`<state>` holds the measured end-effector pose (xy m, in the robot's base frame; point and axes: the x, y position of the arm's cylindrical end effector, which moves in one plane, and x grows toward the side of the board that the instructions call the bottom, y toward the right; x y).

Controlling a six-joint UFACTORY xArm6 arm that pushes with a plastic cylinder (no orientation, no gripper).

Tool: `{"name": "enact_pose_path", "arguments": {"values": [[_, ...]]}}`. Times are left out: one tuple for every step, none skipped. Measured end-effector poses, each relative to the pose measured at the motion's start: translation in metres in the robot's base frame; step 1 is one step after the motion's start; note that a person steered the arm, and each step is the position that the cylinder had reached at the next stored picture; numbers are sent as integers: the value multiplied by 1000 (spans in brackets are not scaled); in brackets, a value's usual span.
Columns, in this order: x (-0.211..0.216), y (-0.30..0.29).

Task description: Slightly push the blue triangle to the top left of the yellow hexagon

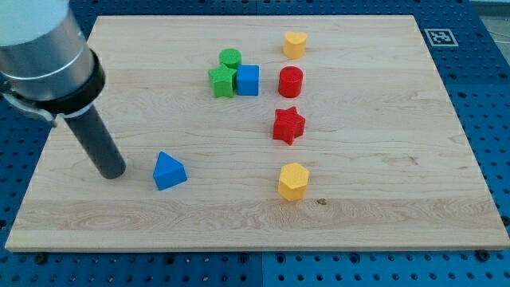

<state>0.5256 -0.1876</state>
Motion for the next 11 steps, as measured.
{"name": "enact_pose_path", "arguments": {"values": [[-2,16],[17,28],[22,39],[15,54],[-15,58],[-43,58],[-54,59],[-37,58],[-12,37],[7,25],[20,26]]}}
